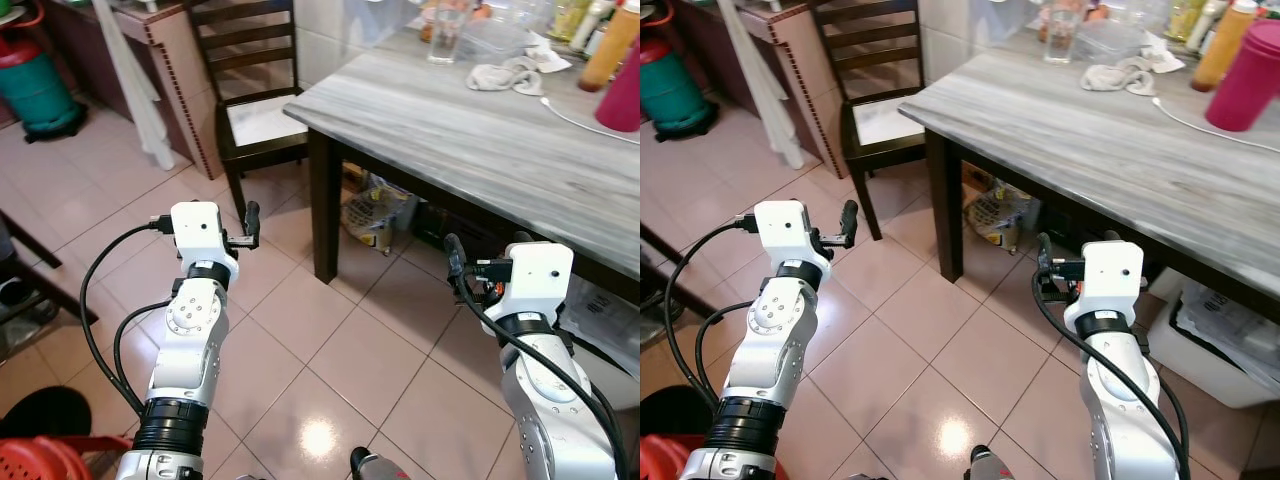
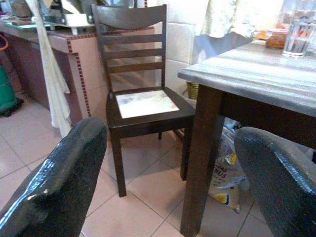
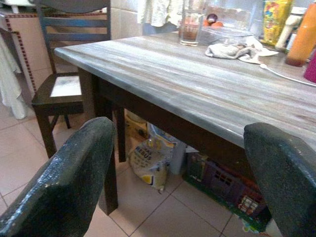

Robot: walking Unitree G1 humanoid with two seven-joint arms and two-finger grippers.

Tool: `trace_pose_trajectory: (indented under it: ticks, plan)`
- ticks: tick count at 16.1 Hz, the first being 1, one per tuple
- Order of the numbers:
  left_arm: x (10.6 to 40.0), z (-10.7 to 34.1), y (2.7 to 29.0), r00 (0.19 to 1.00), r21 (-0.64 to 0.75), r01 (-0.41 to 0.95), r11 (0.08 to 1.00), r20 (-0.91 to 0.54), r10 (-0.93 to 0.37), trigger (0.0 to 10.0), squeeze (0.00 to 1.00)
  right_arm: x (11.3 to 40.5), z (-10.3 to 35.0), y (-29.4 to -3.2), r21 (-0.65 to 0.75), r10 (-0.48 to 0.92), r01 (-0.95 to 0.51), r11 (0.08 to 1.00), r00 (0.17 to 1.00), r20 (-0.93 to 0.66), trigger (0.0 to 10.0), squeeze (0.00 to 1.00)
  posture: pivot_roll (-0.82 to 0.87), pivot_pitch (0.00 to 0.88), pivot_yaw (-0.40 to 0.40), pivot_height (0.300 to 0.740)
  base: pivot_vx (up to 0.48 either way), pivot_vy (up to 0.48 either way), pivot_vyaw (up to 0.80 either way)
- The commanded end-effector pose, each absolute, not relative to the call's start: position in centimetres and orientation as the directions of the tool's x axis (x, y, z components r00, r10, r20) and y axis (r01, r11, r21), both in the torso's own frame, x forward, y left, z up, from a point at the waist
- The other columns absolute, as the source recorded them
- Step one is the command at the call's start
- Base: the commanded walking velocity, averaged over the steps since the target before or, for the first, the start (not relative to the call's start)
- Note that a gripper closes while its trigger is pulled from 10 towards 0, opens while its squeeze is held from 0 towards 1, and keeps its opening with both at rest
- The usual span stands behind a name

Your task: Setting the table

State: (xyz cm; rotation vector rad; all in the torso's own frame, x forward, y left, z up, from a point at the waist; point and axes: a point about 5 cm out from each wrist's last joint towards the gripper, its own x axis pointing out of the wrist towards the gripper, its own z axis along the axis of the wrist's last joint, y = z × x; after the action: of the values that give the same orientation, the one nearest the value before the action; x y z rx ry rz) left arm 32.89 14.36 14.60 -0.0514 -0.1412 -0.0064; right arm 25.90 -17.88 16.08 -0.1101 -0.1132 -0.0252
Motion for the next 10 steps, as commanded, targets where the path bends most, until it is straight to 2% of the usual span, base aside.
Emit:
trace_pose_trajectory:
  ticks: [1,10]
  plan:
    - [33.05,15.02,14.32,0.989,-0.054,0.020,0.998,0.146,-0.012,10.0,0.00,25.88,16.53,-17.74,-0.109,-0.017,0.031,0.994,0.992,0.128,10.0,0.00,-0.31,0.170,0.093,0.740,0.000,0.000,-0.80]
    - [33.19,15.09,13.72,0.989,-0.047,0.056,0.997,0.141,-0.049,10.0,0.00,25.83,16.44,-17.64,-0.104,-0.023,0.036,0.994,0.992,0.125,10.0,0.00,-0.32,0.173,0.106,0.740,0.000,0.000,-0.80]
